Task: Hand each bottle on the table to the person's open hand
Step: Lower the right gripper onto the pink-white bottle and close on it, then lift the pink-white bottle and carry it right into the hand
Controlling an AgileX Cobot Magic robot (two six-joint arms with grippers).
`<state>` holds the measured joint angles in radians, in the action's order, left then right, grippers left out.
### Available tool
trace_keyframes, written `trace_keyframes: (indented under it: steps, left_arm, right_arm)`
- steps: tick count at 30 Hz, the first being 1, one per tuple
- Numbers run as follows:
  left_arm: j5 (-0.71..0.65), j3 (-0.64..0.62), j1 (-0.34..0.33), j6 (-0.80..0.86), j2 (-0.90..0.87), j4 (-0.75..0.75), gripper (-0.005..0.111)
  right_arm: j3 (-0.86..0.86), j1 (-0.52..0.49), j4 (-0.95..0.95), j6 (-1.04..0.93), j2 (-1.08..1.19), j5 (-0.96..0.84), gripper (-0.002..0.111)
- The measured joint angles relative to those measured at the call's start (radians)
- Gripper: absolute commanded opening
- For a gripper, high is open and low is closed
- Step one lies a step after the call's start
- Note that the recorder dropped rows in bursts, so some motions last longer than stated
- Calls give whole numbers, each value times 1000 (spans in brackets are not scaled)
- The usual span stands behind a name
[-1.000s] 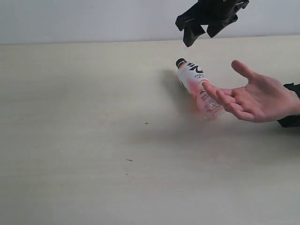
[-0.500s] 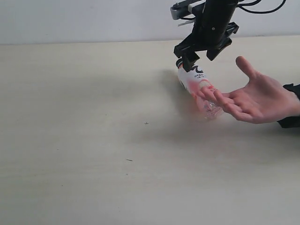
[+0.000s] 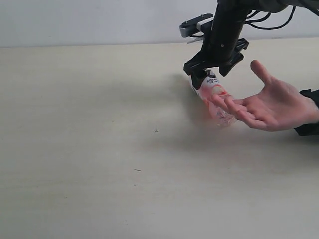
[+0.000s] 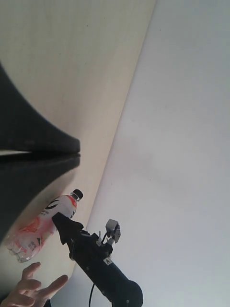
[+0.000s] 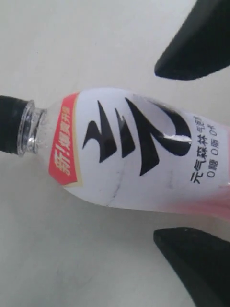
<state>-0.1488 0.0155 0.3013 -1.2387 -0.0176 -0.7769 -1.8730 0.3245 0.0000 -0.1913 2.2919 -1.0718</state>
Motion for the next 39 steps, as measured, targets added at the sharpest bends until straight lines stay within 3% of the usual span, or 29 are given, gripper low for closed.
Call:
trace_keyframes:
  steps: [10, 13, 19, 25, 39]
  left_arm:
    - [0, 0, 0, 0, 0, 0, 0]
    - [0, 0, 0, 0, 0, 0, 0]
    - [0, 0, 0, 0, 0, 0, 0]
    - [0, 0, 0, 0, 0, 0, 0]
    - [0, 0, 0, 0, 0, 0, 0]
  right_arm:
    - [0, 0, 0, 0, 50, 29, 79]
    - [0, 0, 0, 0, 52, 43, 74]
    - [-2, 0, 12, 0, 52, 77, 45]
    - [-7, 0, 18, 0, 52, 104, 0]
    - [-187, 0, 233, 1, -122, 75, 0]
